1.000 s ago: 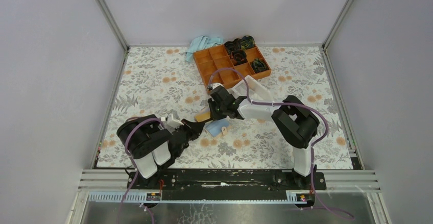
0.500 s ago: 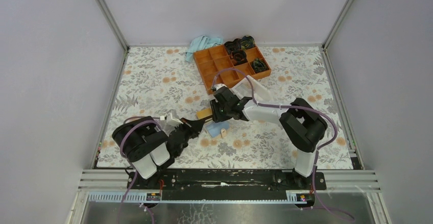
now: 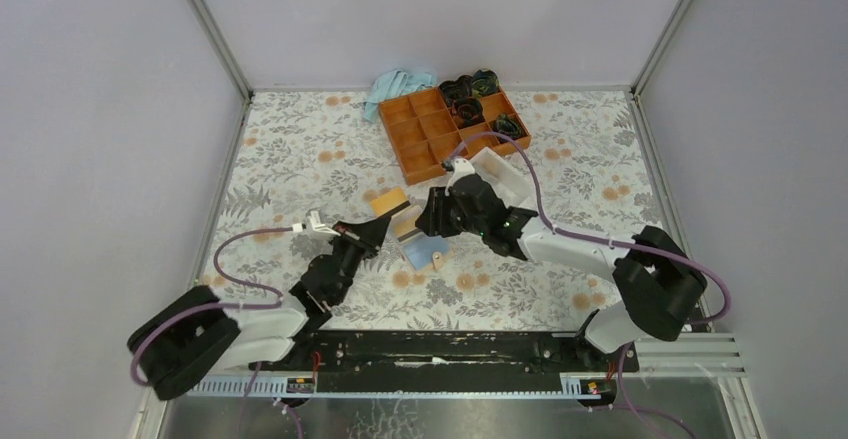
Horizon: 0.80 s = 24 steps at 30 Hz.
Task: Put the credit cards into the card holder
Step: Pick up the credit card from the card holder.
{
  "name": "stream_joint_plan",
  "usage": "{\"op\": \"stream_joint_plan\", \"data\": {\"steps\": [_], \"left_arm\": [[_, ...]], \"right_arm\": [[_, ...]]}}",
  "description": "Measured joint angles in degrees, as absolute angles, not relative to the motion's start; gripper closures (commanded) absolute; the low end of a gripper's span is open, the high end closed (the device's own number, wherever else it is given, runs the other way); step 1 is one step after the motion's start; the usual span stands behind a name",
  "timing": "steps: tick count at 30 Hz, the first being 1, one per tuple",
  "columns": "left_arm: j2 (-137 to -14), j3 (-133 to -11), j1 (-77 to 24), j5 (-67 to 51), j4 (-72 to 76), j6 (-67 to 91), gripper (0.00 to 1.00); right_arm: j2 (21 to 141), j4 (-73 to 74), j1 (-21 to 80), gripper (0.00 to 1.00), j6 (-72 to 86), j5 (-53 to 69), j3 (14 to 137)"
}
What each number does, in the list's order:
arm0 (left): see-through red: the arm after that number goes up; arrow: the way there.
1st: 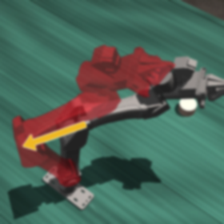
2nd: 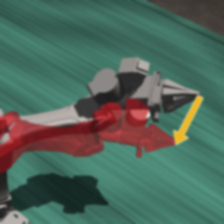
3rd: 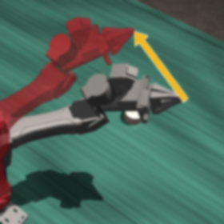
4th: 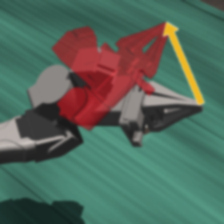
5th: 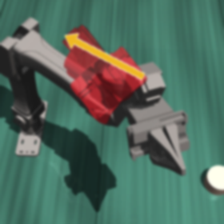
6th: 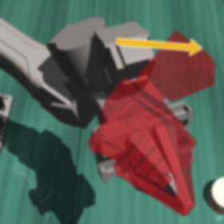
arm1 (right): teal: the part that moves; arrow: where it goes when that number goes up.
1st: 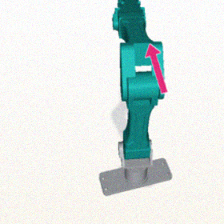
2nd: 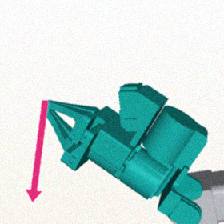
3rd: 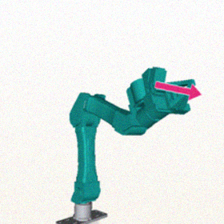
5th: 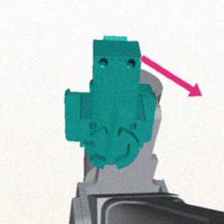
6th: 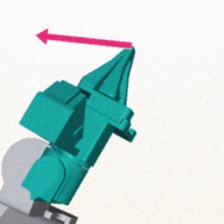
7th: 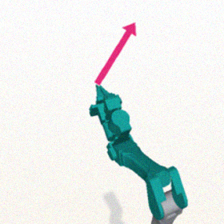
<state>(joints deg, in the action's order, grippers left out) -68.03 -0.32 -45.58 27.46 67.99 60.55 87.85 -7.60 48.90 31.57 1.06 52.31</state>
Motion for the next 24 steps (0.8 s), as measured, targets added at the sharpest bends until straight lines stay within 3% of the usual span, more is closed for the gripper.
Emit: {"op": "stream_joint_plan", "data": {"steps": [5, 13, 18, 24], "left_arm": [[-57.6, -0.3, -45.6, 29.1, 57.4, 60.8, 1.00], [-56.6, -0.3, -45.6, 28.9, 52.4, 62.5, 1.00], [-56.2, -0.3, -45.6, 28.5, 52.4, 63.6, 1.00], [-53.8, -0.3, -45.6, 28.3, 52.4, 64.6, 1.00]], "right_arm": [[84.3, -18.9, 48.9, 0.54, 38.9, 4.0, 42.5], [84.6, -42.7, 48.5, 0.54, 53.0, 9.4, 32.6], [90.2, -61.3, 46.1, 0.54, 63.2, 12.6, 29.6], [96.7, -70.7, 45.2, 0.54, 70.5, 13.3, 29.1]]}}
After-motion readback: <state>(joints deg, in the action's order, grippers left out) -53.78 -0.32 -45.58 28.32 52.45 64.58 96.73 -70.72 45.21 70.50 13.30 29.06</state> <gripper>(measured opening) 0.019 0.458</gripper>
